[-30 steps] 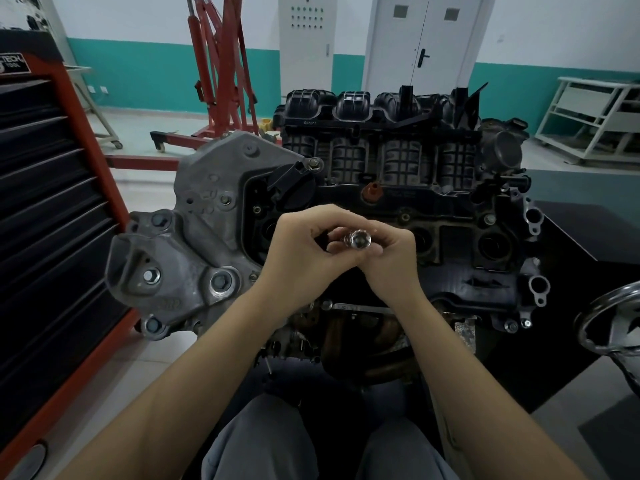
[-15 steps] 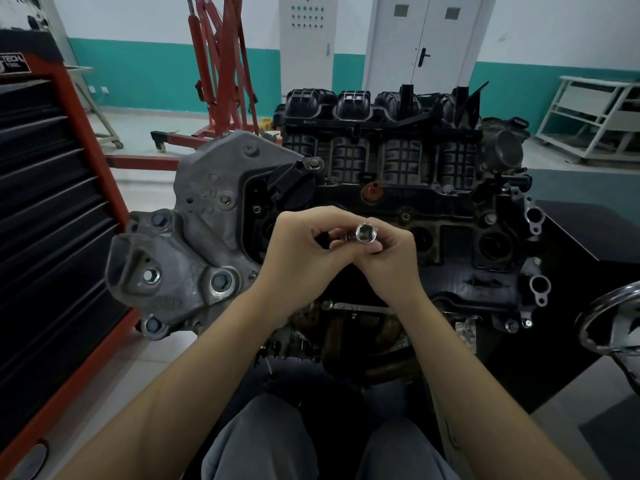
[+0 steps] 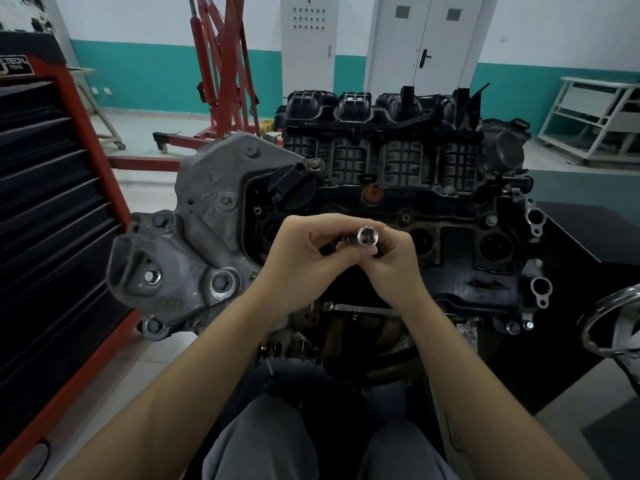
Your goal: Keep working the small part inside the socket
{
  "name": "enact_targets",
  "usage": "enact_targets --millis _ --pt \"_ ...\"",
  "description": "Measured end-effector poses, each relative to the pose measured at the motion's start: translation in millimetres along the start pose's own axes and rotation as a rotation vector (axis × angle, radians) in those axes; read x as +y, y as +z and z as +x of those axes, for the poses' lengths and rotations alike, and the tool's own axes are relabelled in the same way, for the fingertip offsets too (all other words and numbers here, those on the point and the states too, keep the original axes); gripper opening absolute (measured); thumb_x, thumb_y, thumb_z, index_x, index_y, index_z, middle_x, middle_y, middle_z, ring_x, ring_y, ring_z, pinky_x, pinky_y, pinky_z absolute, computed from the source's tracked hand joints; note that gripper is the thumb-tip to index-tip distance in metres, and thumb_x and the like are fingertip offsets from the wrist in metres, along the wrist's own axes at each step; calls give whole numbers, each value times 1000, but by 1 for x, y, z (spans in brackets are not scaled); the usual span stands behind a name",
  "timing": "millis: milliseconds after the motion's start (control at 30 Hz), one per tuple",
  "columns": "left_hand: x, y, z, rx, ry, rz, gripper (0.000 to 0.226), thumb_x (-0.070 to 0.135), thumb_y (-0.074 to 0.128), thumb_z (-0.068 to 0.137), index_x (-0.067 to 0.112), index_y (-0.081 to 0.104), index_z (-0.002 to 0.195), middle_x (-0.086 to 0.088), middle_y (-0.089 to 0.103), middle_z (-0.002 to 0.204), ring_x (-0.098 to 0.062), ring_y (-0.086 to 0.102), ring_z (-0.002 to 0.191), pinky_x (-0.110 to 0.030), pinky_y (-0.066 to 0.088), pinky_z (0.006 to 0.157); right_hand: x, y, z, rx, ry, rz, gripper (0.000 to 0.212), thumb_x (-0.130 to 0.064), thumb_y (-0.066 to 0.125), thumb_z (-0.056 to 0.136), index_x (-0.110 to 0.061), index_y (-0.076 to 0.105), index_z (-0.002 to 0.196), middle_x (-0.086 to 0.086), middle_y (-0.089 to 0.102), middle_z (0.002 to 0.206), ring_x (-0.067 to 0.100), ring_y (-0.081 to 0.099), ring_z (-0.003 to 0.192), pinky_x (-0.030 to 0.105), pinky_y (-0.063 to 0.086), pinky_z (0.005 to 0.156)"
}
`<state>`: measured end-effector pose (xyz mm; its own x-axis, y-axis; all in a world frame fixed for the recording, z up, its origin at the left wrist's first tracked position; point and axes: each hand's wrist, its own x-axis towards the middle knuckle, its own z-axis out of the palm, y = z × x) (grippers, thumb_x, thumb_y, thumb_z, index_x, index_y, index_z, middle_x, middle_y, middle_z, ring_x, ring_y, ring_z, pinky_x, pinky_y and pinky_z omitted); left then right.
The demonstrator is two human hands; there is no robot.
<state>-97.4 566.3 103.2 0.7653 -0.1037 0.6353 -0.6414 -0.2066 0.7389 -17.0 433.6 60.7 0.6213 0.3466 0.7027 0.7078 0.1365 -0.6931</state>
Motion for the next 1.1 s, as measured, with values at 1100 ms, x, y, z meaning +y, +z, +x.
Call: enact_targets --millis 1100 --pt "-2 4 0 152 40 102 18 3 79 75 7 75 91 -4 75 90 -15 71 90 -36 57 85 2 6 2 97 39 9 18 2 74 77 -9 72 92 0 74 86 18 71 86 33 55 78"
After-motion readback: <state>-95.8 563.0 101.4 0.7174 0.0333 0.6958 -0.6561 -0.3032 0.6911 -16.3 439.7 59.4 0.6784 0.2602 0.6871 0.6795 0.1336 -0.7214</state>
